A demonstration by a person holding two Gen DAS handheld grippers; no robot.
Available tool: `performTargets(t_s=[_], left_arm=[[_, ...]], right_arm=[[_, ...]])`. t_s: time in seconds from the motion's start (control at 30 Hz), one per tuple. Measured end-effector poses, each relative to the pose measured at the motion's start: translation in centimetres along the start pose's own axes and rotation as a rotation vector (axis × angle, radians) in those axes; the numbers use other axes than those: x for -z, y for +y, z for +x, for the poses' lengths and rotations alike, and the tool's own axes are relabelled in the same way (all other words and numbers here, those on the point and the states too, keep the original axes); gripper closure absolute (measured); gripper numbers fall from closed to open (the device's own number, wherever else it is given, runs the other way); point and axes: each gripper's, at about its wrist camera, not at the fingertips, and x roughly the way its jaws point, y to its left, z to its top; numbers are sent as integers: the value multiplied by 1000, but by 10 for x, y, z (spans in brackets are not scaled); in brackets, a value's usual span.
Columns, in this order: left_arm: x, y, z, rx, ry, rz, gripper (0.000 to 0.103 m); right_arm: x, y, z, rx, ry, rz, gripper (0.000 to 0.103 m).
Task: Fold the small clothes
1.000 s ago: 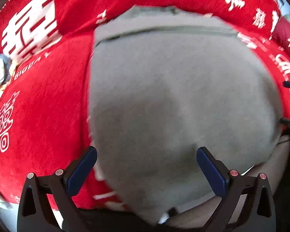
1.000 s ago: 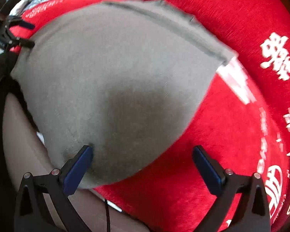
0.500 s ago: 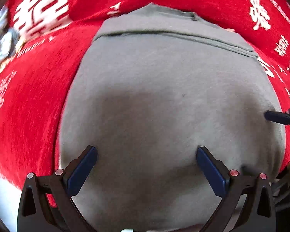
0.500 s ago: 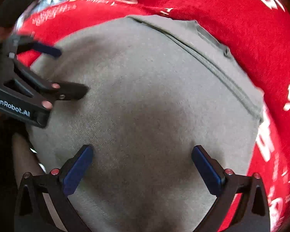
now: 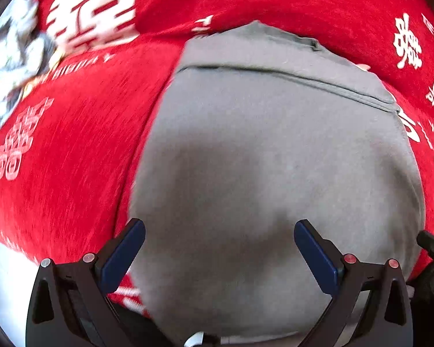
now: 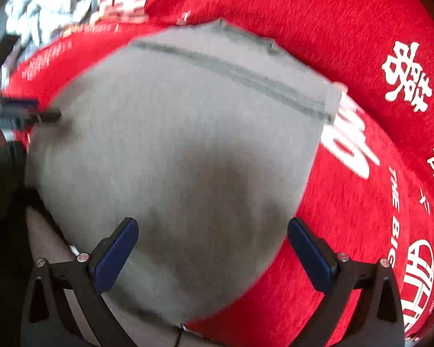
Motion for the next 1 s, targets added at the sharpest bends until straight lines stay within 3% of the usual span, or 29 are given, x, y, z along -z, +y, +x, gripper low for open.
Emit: performTargets(t_s=[0.1, 0.23, 0.27, 0.33, 0.5, 0.77, 0.9, 1.0], left_arm=[[-11, -20, 10, -35, 1, 28, 0], [-8, -26, 29, -57, 45, 23, 0], [-5, -19, 28, -25, 33, 3, 0], [-2, -3, 29, 32, 65, -53, 0], [13, 15, 24, 47, 70, -59, 0], [35, 31, 17, 23, 124, -87, 0], [31, 31, 0, -10, 56, -57, 0], [5, 30, -3, -43, 5, -62, 0]], right_arm=[[-35, 15, 26, -21, -1, -8, 1], [-55, 40, 53, -33, 35, -35, 1], [-55, 43, 58, -36, 48, -42, 1], [-47, 38, 69, -70, 98, -9, 1], [-11, 26, 56, -47, 61, -49, 1], [40, 8, 36, 14, 108, -88, 1], [34, 4, 26, 34, 113, -80, 1], [0, -4, 18, 27, 59, -66, 1]])
